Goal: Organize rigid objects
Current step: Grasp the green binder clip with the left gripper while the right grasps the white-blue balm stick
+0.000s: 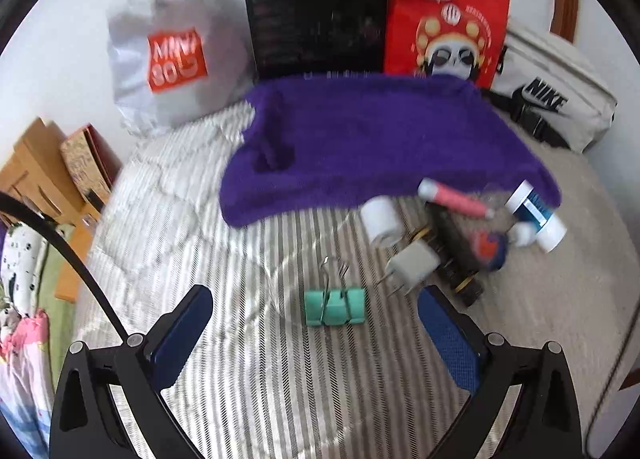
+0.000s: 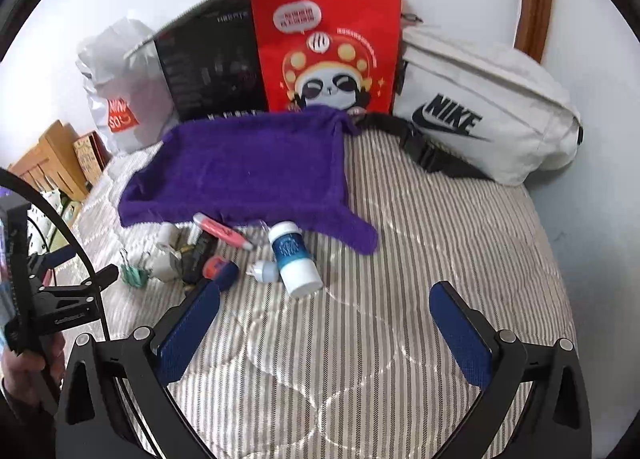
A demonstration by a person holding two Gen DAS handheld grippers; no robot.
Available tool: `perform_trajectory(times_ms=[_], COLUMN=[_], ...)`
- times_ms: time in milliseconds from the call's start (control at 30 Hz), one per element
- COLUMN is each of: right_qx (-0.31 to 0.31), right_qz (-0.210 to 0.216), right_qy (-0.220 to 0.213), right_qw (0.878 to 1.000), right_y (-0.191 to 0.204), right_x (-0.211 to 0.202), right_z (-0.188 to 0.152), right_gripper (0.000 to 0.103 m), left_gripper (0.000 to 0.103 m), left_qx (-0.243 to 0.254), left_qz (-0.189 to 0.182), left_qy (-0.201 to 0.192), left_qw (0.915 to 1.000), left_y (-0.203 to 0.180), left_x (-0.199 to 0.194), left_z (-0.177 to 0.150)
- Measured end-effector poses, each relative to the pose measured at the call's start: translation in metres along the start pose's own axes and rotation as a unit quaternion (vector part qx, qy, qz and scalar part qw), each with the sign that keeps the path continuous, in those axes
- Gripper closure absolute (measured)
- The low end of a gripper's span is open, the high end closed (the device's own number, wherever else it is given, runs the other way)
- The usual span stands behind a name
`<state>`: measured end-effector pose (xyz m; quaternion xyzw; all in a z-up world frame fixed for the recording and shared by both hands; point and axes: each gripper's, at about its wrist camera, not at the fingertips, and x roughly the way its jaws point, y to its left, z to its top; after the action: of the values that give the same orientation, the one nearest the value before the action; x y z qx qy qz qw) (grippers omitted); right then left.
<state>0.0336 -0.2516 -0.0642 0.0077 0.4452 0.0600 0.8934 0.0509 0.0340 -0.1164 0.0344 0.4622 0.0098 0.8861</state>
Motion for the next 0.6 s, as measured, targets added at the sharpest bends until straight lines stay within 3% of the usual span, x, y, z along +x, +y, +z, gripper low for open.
perform_trajectory(times_ms=[267, 500, 600], right_qx=[0.005, -0.010, -0.016], right_qz=[-0.006, -0.018, -0.018], right_qy=[0.025, 0.046, 0.046], right_qw=[1.000, 0.999, 0.999], right_y=[-0.007, -0.002, 0.002], right_x=[0.029, 0.049, 0.054], right_z=[-0.010, -0.011, -0.011], right_gripper=[0.000, 0.000, 0.000], left_gripper=[0.007, 0.017, 0.027], left_qx=[-0.007, 0.009, 0.004], left_qz=[-0.018, -0.015, -0.029], left_qy=[0.005, -0.013, -0.024], left_qw=[0.9998, 0.9998, 0.9993], left_y=[0.007, 0.000, 0.000], left_x=[0.040, 0.046, 0.044], left_z=[-0.014, -0.021, -0.024])
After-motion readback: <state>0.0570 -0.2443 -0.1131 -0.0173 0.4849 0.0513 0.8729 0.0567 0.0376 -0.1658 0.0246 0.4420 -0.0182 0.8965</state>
